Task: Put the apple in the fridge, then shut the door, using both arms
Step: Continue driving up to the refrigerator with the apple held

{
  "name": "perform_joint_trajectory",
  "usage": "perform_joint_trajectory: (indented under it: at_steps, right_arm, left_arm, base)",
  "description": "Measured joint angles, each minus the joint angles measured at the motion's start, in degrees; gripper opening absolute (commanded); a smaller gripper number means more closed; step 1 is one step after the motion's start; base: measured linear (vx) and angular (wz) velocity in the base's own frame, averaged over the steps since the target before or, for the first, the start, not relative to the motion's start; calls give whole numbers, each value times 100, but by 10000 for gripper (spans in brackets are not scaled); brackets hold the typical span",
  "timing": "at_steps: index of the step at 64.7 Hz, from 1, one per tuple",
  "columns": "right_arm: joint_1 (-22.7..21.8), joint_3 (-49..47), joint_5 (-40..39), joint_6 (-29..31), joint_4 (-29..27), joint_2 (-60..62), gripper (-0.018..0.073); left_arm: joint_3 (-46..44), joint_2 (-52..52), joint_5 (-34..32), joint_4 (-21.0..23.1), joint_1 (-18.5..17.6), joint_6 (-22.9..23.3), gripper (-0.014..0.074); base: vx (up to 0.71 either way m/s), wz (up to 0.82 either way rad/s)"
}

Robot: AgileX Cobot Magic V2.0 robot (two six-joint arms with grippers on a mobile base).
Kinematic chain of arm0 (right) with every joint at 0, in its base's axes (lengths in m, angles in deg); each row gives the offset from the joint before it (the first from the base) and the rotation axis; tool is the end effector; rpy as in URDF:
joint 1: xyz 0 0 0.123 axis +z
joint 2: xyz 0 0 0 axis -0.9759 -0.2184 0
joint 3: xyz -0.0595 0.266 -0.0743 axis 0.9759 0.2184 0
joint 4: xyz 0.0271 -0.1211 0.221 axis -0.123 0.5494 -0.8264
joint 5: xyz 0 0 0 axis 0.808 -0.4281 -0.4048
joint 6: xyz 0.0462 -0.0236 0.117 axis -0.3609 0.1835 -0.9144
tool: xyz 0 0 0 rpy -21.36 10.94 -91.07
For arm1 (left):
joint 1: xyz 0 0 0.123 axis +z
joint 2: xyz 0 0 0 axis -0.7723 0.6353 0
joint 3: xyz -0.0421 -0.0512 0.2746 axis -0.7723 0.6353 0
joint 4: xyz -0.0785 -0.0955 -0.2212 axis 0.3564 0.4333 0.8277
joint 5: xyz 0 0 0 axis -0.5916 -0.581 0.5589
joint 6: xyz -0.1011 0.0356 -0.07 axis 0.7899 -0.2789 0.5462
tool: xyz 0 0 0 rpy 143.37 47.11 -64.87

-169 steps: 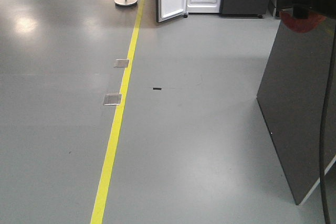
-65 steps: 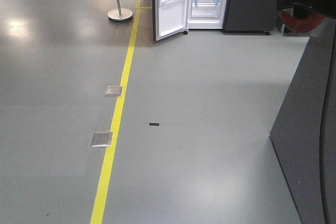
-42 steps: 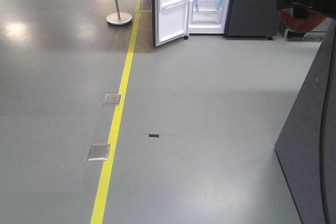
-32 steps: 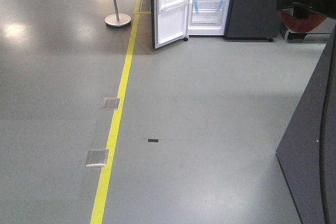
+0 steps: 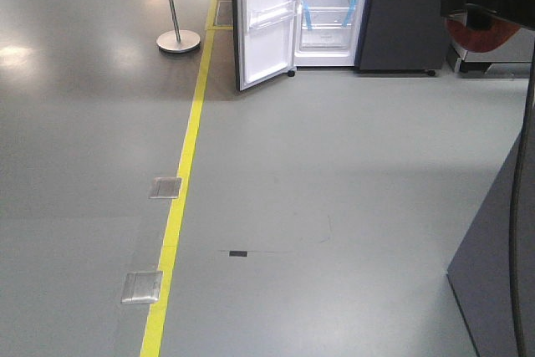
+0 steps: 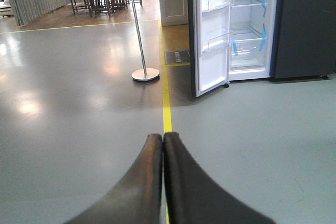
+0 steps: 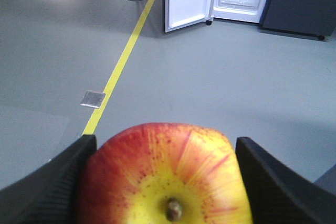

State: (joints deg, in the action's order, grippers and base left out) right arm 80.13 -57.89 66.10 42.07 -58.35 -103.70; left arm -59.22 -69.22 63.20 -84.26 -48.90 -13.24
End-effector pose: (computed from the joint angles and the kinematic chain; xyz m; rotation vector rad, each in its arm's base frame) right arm 0.3460 0.0345 0.4074 -0.2023 2.0781 0.1349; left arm 0.0970 0.0024 0.1841 -0.0271 1.6872 0.0157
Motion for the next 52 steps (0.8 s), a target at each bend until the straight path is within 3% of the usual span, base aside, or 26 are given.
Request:
perform_joint_trajectory:
  at_steps: [52]
  right_arm:
    - [0, 0, 0, 0, 0, 0, 171]
  left_arm:
    - [0, 0, 0, 0, 0, 0, -6]
  base:
    - [28, 5]
